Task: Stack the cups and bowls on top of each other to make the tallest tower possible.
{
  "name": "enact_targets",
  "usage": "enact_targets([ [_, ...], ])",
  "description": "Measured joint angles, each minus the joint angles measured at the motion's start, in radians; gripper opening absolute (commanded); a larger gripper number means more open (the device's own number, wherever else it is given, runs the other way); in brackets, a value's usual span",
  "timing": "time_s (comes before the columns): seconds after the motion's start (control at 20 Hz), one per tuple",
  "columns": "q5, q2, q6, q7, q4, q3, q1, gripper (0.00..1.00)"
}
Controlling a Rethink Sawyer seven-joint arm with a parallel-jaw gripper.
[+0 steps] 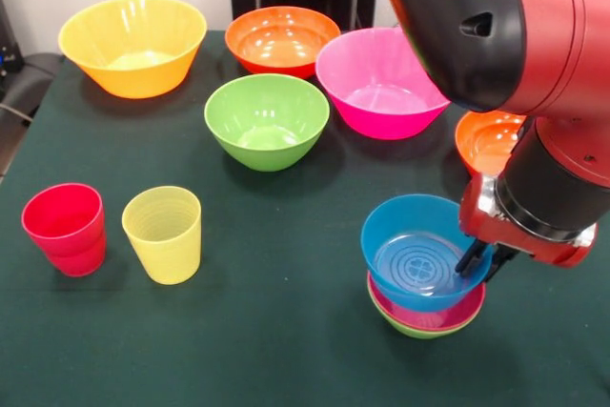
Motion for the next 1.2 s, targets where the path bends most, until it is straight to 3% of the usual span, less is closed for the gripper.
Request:
enact_targets([
  [1.2, 0.000, 0.061, -0.014, 0.038, -0.117, -0.025, 0.012, 0.00],
])
